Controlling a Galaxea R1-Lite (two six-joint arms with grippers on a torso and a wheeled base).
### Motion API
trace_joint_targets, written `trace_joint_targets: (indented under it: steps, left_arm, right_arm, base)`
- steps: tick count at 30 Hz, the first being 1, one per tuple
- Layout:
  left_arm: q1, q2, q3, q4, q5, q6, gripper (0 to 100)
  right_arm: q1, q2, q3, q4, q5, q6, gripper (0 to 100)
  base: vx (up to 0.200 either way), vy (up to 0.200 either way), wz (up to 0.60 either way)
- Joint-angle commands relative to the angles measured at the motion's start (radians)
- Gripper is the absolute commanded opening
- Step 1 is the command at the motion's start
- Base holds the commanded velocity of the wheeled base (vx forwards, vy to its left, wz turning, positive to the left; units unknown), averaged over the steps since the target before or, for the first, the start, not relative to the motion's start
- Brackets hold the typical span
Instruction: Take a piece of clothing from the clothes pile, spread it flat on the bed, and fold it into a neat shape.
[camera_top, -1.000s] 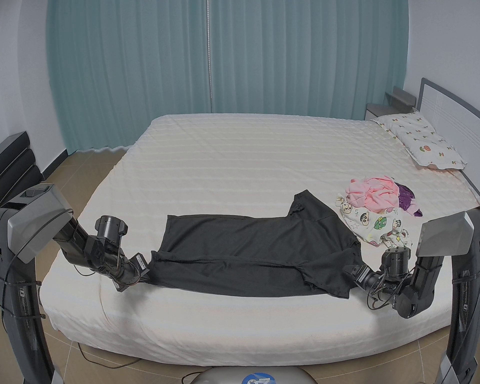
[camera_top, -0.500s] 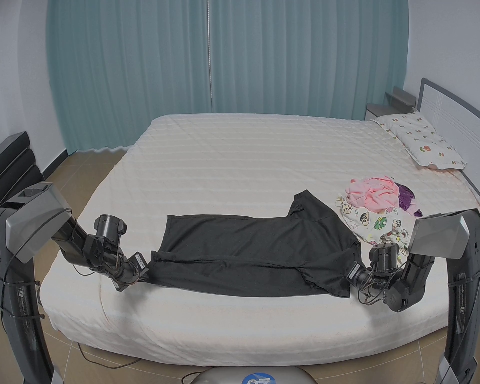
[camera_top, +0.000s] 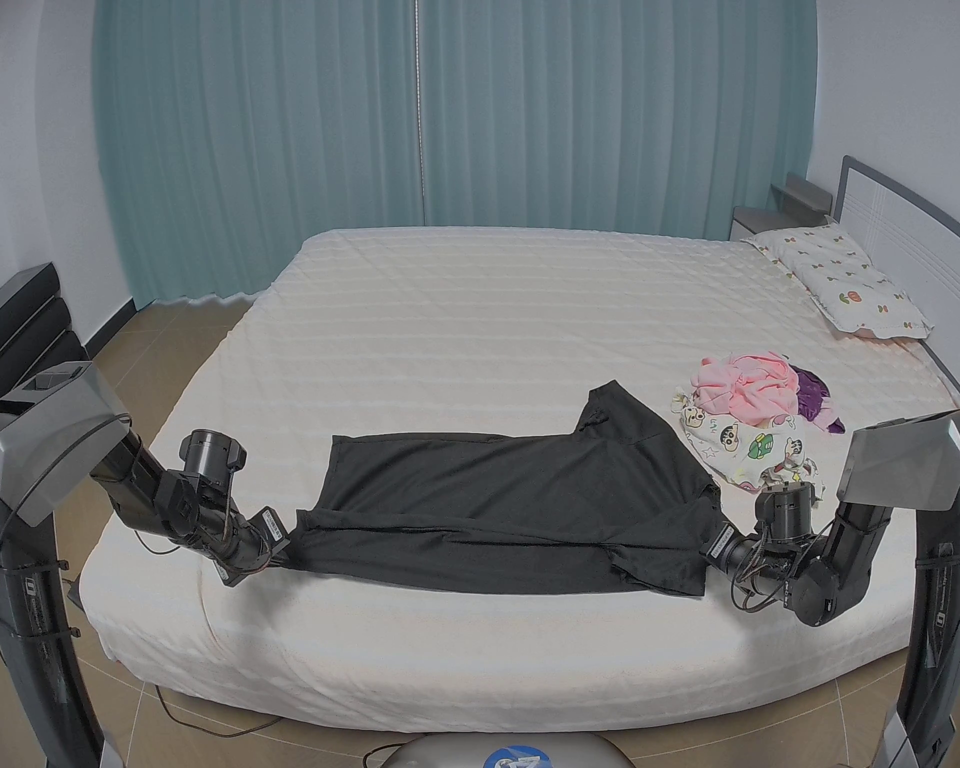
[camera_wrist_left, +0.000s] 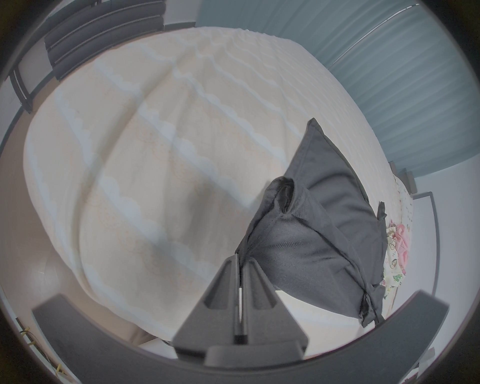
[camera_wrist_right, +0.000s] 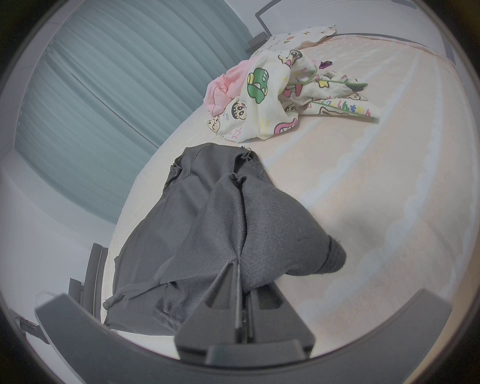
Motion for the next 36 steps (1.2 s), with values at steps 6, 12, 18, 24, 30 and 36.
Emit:
trace_joint_targets:
  steps: [6, 12, 18, 24, 30, 36]
  left_arm:
    - [-0.001, -0.045, 0.024, 0.035, 0.028, 0.006, 0]
    - [-0.001, -0.074, 0.024, 0.128, 0.028, 0.047, 0]
    - [0.001, -0.109, 0.026, 0.220, 0.028, 0.077, 0]
    - [-0.001, -0.114, 0.047, 0.276, 0.028, 0.086, 0]
    - [-0.002, -0.106, 0.112, 0.267, 0.031, 0.121, 0]
    - [-0.002, -0.099, 0.112, 0.266, 0.031, 0.121, 0]
  right_arm:
    - [-0.001, -0.107, 0.084, 0.002, 0.003, -0.002, 0]
    - [-0.003, -0.139, 0.137, 0.002, 0.008, -0.005, 0]
    - [0.002, -0.168, 0.204, 0.000, 0.012, -0.005, 0]
    - [0.008, -0.165, 0.249, -0.004, 0.012, -0.011, 0]
    - [0.017, -0.159, 0.278, -0.010, 0.012, -0.034, 0]
    - [0.040, -0.137, 0.292, -0.015, 0.012, -0.056, 0]
  base:
    - [0.000, 0.000, 0.00]
    - [0.000, 0.000, 0.00]
    - [0.000, 0.000, 0.00]
    - [0.000, 0.000, 0.00]
    - [0.000, 0.000, 0.00]
    - [0.000, 0.000, 0.00]
